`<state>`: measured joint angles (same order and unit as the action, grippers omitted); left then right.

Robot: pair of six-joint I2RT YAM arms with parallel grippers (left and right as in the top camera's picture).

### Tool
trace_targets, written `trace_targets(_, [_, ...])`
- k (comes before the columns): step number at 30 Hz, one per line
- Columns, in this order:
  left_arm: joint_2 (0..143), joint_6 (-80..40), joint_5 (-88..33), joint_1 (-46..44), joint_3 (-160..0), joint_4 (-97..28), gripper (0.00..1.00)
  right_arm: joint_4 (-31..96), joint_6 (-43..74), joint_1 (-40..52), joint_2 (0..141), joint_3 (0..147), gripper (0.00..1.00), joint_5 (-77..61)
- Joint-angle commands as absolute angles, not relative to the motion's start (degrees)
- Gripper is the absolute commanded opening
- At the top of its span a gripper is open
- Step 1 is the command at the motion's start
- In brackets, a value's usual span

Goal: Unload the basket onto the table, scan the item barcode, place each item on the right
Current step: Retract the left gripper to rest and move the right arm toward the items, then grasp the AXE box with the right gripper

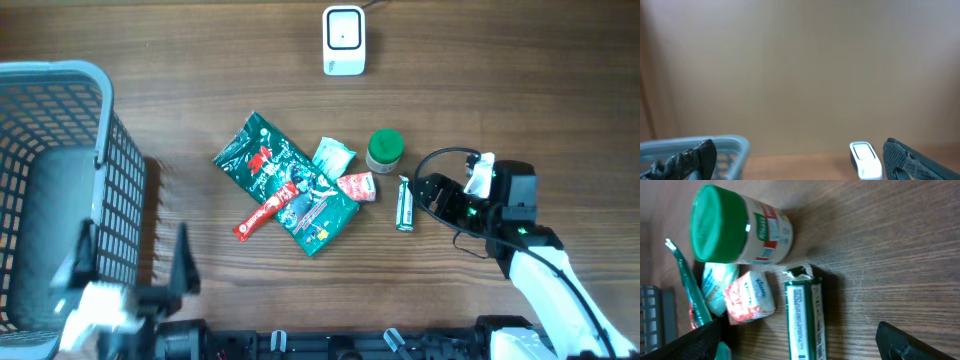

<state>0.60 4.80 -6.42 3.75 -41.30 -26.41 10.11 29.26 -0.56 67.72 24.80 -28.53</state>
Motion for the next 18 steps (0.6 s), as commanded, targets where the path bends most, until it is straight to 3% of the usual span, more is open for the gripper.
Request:
trace_targets(1, [0.49,3.57,-11.11,3.97,-31.18,-25.04,1.00,8.32,28.45,-0.62,70.59,25.50,0.99,-29.71])
trace_targets(3, [0.49,3.57,-11.11,3.97,-28.01,-25.08,1.00,7.22,28.47,-0.58,72.03,25.50,0.89,-29.74])
trace_targets(7, [0.49,3.57,-11.11,3.97,-25.32,-25.58,1.00,3.18,28.67,1.45,76.93,25.50,0.57,-29.67])
trace_targets(10, [0.49,3.60,-11.07,3.97,-25.32,-30.09,1.00,0.82,28.71,3.31,79.33,25.50,0.55,-27.31])
trace_targets(11, [0.49,3.60,-11.07,3.97,-25.32,-31.81,1.00,0.93,29.61,3.81,80.29,25.50,0.46,-23.83])
trace_targets(14, [0.49,3.62,-11.07,3.97,-25.32,-33.76,1.00,0.45,32.14,4.03,81.32,25.50,0.43,-22.33])
trace_targets(18, [0.49,3.60,-11.09,3.97,-25.32,-36.80,1.00,-4.86,33.21,4.08,81.32,25.50,0.37,-32.88])
